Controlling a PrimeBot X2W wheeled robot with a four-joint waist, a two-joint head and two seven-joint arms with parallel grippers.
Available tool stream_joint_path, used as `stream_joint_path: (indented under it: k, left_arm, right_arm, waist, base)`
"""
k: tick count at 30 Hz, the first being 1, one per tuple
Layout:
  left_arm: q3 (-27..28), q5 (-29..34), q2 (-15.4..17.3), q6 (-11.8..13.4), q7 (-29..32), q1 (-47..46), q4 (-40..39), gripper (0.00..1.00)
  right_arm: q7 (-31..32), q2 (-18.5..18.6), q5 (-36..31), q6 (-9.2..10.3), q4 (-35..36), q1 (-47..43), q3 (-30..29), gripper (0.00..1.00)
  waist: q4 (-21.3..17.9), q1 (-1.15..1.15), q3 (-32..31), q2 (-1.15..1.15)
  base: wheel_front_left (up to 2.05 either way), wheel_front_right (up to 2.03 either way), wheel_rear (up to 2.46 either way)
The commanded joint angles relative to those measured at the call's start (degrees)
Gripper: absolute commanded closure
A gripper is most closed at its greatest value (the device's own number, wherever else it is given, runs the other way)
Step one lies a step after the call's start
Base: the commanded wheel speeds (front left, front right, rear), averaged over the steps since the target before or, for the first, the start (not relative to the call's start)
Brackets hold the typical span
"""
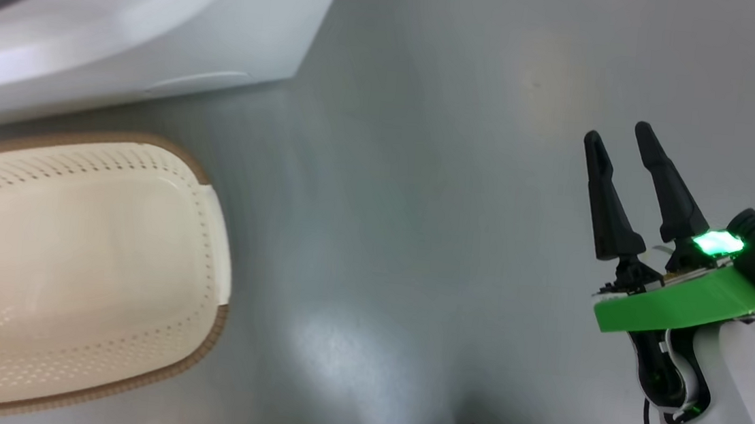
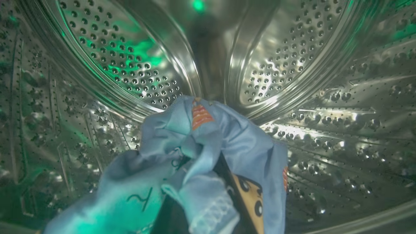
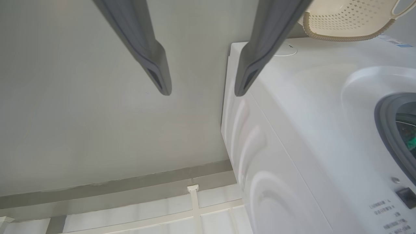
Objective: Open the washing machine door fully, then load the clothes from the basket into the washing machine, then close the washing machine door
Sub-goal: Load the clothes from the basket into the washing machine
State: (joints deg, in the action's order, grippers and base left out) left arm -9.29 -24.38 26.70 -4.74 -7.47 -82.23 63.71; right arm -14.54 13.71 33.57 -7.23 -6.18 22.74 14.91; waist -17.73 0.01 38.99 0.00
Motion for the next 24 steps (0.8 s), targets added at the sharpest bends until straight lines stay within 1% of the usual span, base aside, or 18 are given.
stream_joint_path:
  k: [1,3,6,7,8,9,10,14,19,24]
  left_arm:
    - [0.1,1.0,3.5,0.2,-1.3,-2.0,-1.5,1.0]
    - [-0.5,1.9,4.3,0.5,-3.1,-3.3,-1.6,1.0]
    - [-0.7,1.9,4.4,0.3,-4.4,-4.3,-1.1,1.0]
    - [-0.7,1.8,4.3,0.2,-4.5,-4.5,-0.6,0.77]
    - [-0.6,1.6,4.2,0.3,-4.4,-4.6,0.0,0.36]
    - [-0.5,1.4,4.1,0.7,-4.0,-4.8,0.8,0.0]
    - [-0.5,1.4,4.1,0.7,-4.0,-4.8,0.8,0.0]
    - [-1.0,1.4,3.5,2.2,-1.4,-5.3,4.0,0.0]
    - [-1.3,0.5,2.9,2.5,7.0,-5.0,7.8,0.0]
    - [-0.8,-0.7,3.1,2.2,8.3,-3.1,8.7,0.0]
  right_arm:
    - [-0.5,0.4,-1.0,-0.25,1.6,-0.2,0.8,0.0]
    - [-0.5,0.0,-1.0,-0.25,1.7,-0.1,0.8,0.0]
    - [-0.5,-0.3,-1.1,-0.25,1.6,-0.1,0.7,0.0]
    - [-0.5,-0.4,-1.2,-0.25,1.5,-0.1,0.7,0.0]
    - [-0.5,-0.6,-1.2,-0.25,1.4,-0.1,0.8,0.0]
    - [-0.5,-0.7,-1.3,-0.25,1.3,-0.1,0.9,0.0]
    - [-0.5,-0.7,-1.3,-0.25,1.3,-0.1,0.9,0.0]
    - [-0.5,-1.0,-1.3,-0.25,0.9,0.2,1.4,0.0]
    - [-0.5,-0.7,-1.2,-0.25,0.2,0.0,1.7,0.0]
    - [-0.5,-0.6,-1.0,-0.25,-0.2,-0.2,2.0,0.0]
  waist:
    - [-2.2,-0.01,2.5,0.0]
    - [-2.7,-0.01,3.0,0.0]
    - [-3.0,-0.01,3.2,0.0]
    - [-3.0,-0.01,3.2,0.0]
    - [-3.0,-0.01,3.2,0.0]
    - [-3.1,-0.01,3.0,0.0]
    - [-3.1,-0.01,3.0,0.0]
    - [-3.0,-0.01,2.2,0.0]
    - [-2.9,-0.01,0.1,0.0]
    - [-2.8,-0.01,-2.8,0.0]
  base:
    - [0.0,0.0,0.0]
    - [0.0,0.0,0.0]
    - [0.0,0.0,0.0]
    - [0.0,0.0,0.0]
    - [0.0,0.0,0.0]
    - [0.0,0.0,0.0]
    - [0.0,0.0,0.0]
    - [0.0,0.0,0.0]
    - [0.0,0.0,0.0]
    - [0.0,0.0,0.0]
